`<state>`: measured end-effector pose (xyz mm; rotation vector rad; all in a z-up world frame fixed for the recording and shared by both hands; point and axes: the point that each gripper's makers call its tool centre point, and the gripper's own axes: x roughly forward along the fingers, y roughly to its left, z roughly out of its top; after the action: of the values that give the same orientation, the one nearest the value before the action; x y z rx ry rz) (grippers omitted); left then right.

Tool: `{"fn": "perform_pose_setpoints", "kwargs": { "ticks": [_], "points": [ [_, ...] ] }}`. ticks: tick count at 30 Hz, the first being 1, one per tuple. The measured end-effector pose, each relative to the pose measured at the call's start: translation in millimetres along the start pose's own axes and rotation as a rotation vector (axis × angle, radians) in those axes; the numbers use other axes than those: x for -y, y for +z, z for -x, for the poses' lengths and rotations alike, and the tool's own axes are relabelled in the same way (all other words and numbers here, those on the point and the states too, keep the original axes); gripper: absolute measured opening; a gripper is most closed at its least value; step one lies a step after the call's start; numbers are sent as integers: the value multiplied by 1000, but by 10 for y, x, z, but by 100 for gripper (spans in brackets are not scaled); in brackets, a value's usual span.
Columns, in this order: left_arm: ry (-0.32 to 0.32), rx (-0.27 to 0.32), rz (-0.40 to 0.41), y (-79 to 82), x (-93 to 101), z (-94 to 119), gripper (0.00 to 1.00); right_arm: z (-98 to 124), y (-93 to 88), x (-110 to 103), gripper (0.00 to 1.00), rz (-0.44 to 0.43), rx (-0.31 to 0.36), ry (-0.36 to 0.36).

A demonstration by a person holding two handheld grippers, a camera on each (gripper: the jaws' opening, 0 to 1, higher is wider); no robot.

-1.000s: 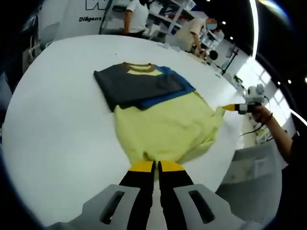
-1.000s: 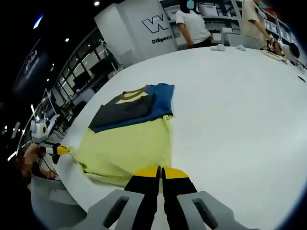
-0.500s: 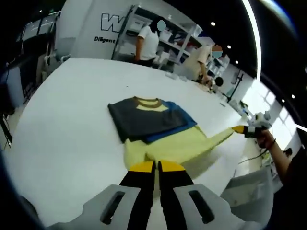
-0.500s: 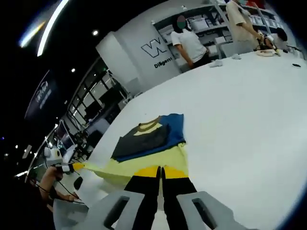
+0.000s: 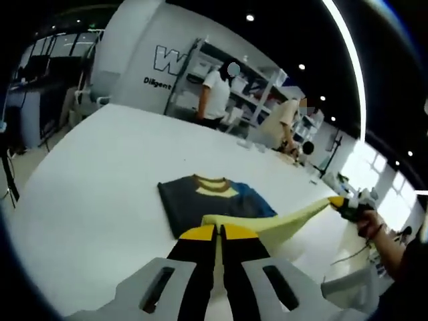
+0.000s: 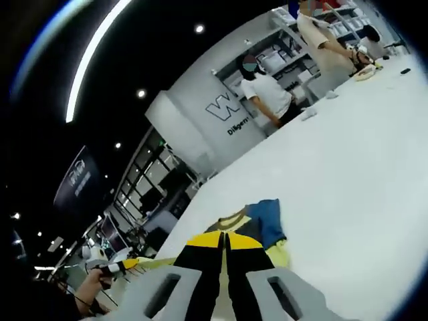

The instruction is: Fold the garment on the visible template until the final outline fits inside the template.

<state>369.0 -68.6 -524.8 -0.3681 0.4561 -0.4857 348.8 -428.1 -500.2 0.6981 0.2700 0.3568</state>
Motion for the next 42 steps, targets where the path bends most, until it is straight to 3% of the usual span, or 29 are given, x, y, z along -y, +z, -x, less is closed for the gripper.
{"fn": "perform_pose_setpoints", "kwargs": {
  "ticks": [9,17,27,42],
  "points": [
    [9,33,-28,271,-21,-176,0,-238,183,-60,0,-1,-5,27],
    [32,24,-46,410,-120,-435,0,-530,320,2,0,7,-38,29],
    [68,13,-78,640,-296,-790,0,-930,346,94,0,30,-105,6],
    [128,-59,-98,683,-699,-1438,0,-1646,388,493,0,48,-183,-65]
  ]
}}
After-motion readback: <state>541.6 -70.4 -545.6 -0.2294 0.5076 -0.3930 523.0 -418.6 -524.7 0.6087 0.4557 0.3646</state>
